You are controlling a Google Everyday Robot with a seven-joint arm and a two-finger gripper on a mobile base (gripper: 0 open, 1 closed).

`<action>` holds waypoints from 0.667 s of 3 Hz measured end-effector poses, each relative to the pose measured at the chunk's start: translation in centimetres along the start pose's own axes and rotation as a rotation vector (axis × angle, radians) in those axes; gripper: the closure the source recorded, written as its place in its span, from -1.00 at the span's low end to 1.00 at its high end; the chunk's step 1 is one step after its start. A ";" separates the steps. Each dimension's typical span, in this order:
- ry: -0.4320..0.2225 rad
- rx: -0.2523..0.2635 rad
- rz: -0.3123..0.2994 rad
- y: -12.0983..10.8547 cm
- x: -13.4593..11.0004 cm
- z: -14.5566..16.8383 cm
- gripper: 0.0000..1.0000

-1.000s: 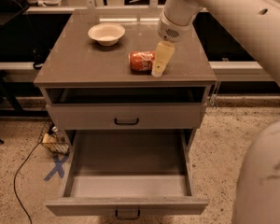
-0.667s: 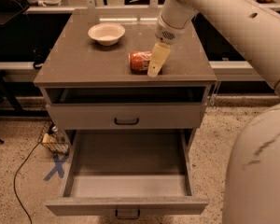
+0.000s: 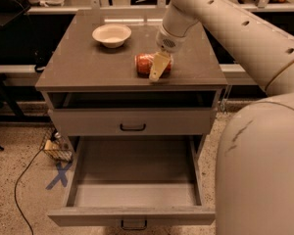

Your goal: Place coke can into middle drawer

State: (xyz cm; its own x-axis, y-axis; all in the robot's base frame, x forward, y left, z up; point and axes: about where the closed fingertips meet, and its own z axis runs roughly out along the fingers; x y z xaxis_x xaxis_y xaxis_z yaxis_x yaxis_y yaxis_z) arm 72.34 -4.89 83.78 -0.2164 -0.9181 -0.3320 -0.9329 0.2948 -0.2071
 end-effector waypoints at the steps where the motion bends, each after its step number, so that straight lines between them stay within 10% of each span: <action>1: -0.004 -0.018 -0.002 0.2 -0.6 0.8 0.00; 2: -0.019 -0.006 0.009 0.5 -0.3 -0.1 0.47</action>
Offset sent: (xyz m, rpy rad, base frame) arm -0.0139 -0.0055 0.0169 0.0420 -0.0246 -0.0210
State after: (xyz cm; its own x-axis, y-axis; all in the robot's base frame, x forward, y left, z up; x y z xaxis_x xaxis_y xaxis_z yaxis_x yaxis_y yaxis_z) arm 71.90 -4.51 83.85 -0.2189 -0.9102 -0.3515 -0.9328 0.3010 -0.1984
